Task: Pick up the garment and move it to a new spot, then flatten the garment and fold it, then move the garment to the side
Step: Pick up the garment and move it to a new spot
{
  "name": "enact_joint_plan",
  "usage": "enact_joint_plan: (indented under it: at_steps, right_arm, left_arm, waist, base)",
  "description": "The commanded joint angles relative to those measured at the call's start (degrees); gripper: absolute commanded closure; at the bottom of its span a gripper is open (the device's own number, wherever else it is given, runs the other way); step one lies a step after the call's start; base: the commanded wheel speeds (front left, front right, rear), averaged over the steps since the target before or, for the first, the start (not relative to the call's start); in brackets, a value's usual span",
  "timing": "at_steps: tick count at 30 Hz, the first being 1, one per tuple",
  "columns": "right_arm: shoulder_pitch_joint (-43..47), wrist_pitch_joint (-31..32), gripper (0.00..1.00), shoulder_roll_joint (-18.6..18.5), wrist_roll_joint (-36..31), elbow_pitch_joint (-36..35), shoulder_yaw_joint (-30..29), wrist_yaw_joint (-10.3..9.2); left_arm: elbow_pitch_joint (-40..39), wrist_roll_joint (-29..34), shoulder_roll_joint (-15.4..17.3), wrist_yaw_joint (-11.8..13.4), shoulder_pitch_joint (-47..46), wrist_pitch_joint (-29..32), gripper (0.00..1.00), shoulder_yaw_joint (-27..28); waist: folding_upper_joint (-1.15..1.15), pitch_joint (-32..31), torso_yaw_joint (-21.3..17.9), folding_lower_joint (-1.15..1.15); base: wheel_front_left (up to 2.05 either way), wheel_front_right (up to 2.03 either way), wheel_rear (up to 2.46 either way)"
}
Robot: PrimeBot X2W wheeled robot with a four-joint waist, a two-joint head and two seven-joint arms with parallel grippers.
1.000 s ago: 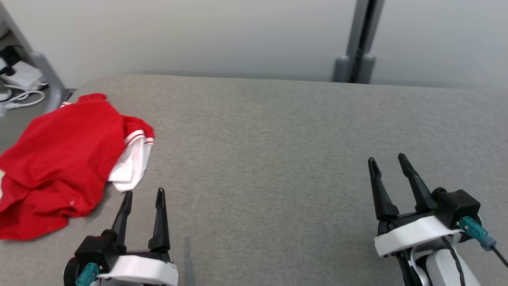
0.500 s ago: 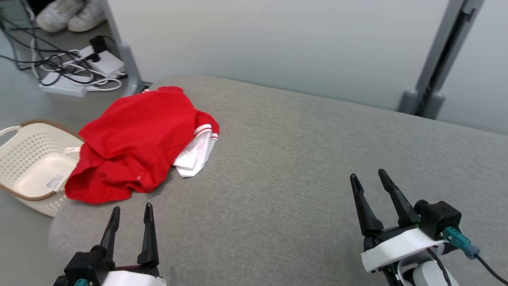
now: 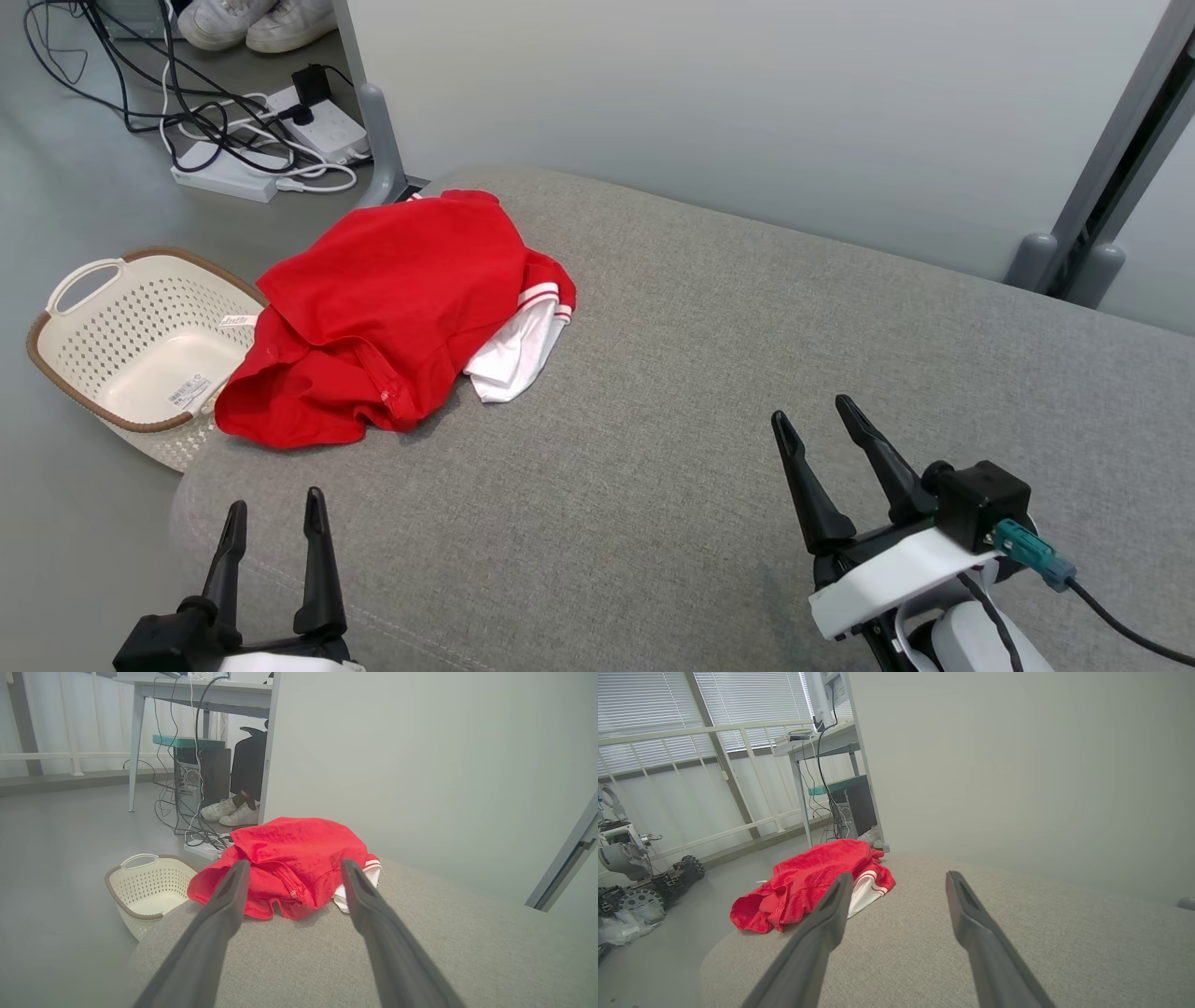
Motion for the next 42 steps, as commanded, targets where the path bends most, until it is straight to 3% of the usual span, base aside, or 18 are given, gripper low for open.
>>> enact_joint_plan:
  at_steps: [1, 19, 31, 36, 42]
  right_arm:
    - [-0.7, -0.1, 0.00, -0.4, 0.1, 0.3, 0.3, 0.08]
    - [-0.4, -0.1, 0.00, -0.4, 0.5, 0.9, -0.3, 0.08]
    - [-0.7, -0.1, 0.00, -0.4, -3.5, -1.3, -4.1, 0.08]
    - [-2.7, -0.1, 0.00, -0.7, -6.6, -2.8, -5.1, 0.08]
    - [-6.3, -0.1, 0.00, -1.7, -8.5, -4.2, -4.9, 0.08]
  left_arm:
    - [-0.3, -0.4, 0.2, 0.4, 0.1, -0.2, 0.00, 0.0]
    - [-0.4, -0.8, 0.2, 0.7, -0.5, -0.2, 0.00, 0.3]
    - [2.1, -2.2, 0.2, -1.1, -4.6, -0.2, 0.00, -1.1]
    - [3.7, -1.9, 0.2, -3.1, -10.5, -0.2, 0.00, 0.4]
    - [6.8, 2.0, 1.7, -7.4, -21.5, -0.1, 0.00, 3.7]
  waist:
    - [0.00, 0.1, 0.1, 0.00]
    - [0.00, -0.1, -0.6, 0.00]
    - [0.00, 4.9, -0.4, 0.00]
    - [0.00, 10.8, -1.8, 0.00]
    - [0.00, 17.6, -3.9, 0.00]
  base:
    - [0.00, 0.00, 0.00]
    - [0.00, 0.00, 0.00]
    - [0.00, 0.00, 0.00]
    - [0.00, 0.00, 0.00]
    - [0.00, 0.00, 0.00]
